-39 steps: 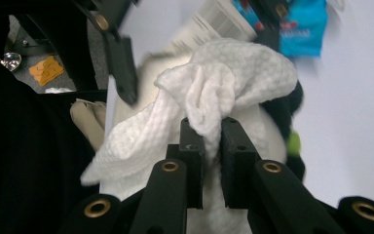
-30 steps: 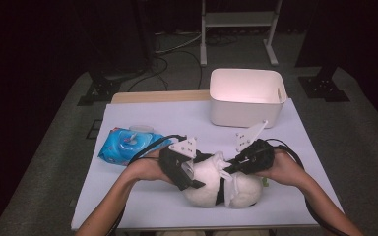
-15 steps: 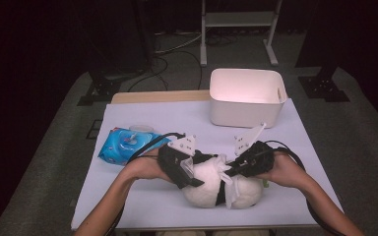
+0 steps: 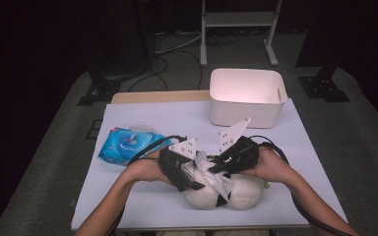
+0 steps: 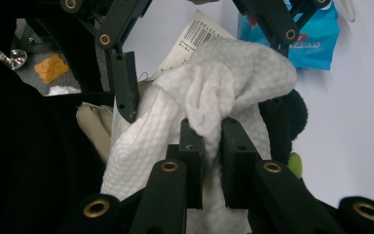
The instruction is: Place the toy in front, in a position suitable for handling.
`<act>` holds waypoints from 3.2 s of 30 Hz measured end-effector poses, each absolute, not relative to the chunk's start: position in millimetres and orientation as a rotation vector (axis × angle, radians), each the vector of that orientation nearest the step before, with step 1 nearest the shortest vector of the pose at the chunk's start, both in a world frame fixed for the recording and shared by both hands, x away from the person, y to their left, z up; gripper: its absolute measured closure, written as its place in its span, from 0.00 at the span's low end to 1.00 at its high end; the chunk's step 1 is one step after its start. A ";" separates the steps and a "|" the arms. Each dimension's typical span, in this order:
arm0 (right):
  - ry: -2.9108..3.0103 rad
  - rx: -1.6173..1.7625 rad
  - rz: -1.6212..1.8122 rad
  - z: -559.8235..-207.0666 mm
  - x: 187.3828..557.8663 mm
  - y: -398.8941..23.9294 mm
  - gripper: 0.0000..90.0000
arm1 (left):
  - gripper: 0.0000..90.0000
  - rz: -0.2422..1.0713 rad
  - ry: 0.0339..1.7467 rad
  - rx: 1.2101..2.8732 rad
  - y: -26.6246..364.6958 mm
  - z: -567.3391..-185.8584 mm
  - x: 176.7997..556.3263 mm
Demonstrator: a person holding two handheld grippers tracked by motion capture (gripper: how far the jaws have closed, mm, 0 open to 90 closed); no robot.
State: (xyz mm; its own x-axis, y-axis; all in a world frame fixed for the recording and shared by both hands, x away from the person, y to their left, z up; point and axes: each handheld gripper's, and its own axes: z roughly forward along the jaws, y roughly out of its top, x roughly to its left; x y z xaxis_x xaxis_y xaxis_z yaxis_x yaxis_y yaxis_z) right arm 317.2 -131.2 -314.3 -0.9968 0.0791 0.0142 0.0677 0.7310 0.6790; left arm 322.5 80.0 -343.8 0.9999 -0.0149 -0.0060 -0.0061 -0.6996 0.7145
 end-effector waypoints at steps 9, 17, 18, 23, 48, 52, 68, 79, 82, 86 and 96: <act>2.930 0.204 1.099 -322.0 317.1 -155.7 0.89 | 0.15 -0.018 -0.003 2.332 81.5 -345.3 324.2; 2.915 0.153 1.131 -315.7 316.3 -144.3 0.89 | 0.15 -0.008 -0.013 2.364 73.6 -342.1 324.4; 2.915 0.149 1.139 -314.9 316.2 -141.1 0.89 | 0.15 -0.001 -0.016 2.370 73.2 -342.1 324.4; 2.924 0.139 1.155 -315.1 316.0 -137.1 0.89 | 0.15 0.013 -0.021 2.376 75.4 -342.9 322.0; 2.893 0.402 1.052 -326.0 318.5 -219.2 0.89 | 0.16 -0.016 -0.005 2.364 84.5 -346.1 325.3; 2.892 0.451 1.087 -332.9 318.0 -228.5 0.89 | 0.16 -0.021 -0.006 2.370 83.2 -345.1 326.0; 2.886 0.376 1.147 -336.0 304.6 -215.3 0.89 | 0.11 -0.051 0.006 2.395 71.6 -330.7 326.0; 2.895 0.292 1.117 -329.1 303.0 -192.8 0.89 | 0.17 -0.080 -0.055 2.419 62.1 -338.3 320.5; 2.911 0.241 1.106 -328.8 305.3 -176.4 0.89 | 0.17 -0.082 -0.065 2.419 60.9 -338.9 319.5; 2.939 0.195 1.068 -331.9 309.3 -160.7 0.89 | 0.18 -0.082 -0.055 2.423 65.3 -340.5 319.4; 2.888 0.294 1.112 -326.7 306.0 -192.4 0.89 | 0.19 -0.097 -0.050 2.394 68.9 -342.4 321.2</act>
State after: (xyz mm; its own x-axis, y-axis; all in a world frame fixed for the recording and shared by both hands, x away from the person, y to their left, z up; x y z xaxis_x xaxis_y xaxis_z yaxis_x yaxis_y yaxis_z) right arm 306.0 -192.4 -326.7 -0.9815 0.1877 0.0366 0.1638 0.7262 0.6677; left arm 321.2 68.9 -342.4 0.9964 -0.0632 -0.0558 -0.0086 -0.7345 0.6786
